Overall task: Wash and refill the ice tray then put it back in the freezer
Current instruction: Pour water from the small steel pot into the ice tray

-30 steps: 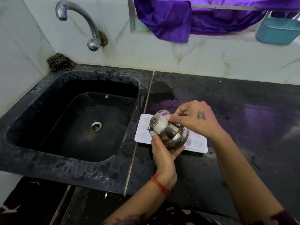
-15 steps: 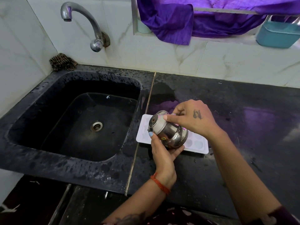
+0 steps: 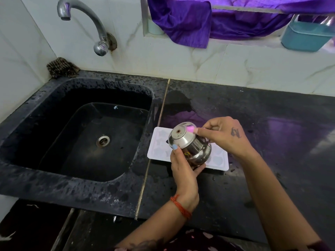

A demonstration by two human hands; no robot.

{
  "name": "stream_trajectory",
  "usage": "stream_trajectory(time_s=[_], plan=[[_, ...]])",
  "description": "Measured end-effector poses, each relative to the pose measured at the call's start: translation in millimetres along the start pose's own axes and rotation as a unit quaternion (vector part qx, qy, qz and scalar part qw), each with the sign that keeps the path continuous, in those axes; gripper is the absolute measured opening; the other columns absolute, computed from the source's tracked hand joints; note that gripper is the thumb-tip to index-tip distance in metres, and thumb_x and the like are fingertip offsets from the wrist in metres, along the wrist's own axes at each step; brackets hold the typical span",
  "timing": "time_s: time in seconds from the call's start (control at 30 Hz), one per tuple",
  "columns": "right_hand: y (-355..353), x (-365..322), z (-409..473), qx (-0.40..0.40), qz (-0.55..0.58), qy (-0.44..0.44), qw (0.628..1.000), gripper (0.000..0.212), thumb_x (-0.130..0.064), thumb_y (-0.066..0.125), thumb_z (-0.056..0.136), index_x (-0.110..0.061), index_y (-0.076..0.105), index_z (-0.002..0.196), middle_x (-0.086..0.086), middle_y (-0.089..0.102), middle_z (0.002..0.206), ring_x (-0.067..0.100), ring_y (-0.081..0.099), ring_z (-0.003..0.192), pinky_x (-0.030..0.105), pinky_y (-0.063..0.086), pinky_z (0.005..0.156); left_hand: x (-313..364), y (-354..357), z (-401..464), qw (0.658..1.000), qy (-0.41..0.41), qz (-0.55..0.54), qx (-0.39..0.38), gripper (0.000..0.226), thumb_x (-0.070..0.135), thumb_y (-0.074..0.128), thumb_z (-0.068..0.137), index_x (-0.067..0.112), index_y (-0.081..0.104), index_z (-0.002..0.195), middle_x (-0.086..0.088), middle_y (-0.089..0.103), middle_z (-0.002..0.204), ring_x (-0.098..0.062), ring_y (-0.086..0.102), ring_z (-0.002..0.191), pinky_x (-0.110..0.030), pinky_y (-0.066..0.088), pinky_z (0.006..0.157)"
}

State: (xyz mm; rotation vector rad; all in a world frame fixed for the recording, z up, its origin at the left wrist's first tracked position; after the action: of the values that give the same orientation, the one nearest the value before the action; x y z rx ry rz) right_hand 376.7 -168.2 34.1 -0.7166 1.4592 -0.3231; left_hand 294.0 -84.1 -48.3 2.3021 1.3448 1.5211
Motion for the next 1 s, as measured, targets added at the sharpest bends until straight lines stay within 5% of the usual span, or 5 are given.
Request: stream_trajectory(time_s=[0.63,1.0], plan=[[-18,-12,-3,0.005,-0.161,-0.056,0.985,0.029,-0.048,0.068,0.078,-0.020,0.071,0.069,-0.005,0.066,0.058,0.013,0.062,0.062,0.027,0.047,0.059,-11,20,-15,0.997,-0.058,-0.055,0.016,0.054,0.057,0.032,0.094,0.022,0.049,0.131,-0.011,0.059,0.124,-0.033,0.065,0.102,-0.039,0.060,0.069],[-16,-17,-3,0.003,-0.177,-0.068,0.982,0.029,-0.044,0.067,0.078,-0.016,0.072,0.070,-0.001,0.069,0.064,0.016,0.063,0.065,0.032,0.051,0.063,-12,20,-15,0.995,-0.073,-0.072,0.014,0.056,0.058,0.032,0.093,0.024,0.046,0.135,-0.010,0.056,0.126,-0.035,0.065,0.103,-0.037,0.061,0.068]])
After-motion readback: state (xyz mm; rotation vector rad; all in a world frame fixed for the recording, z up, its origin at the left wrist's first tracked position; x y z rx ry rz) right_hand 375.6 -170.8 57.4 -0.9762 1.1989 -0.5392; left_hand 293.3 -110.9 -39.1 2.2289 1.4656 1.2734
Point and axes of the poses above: each hand's wrist, its own z-axis towards the middle knuckle, its own y-axis out of the palm, x = y × z, the point moved 3 cm from there along z, towards the middle knuckle
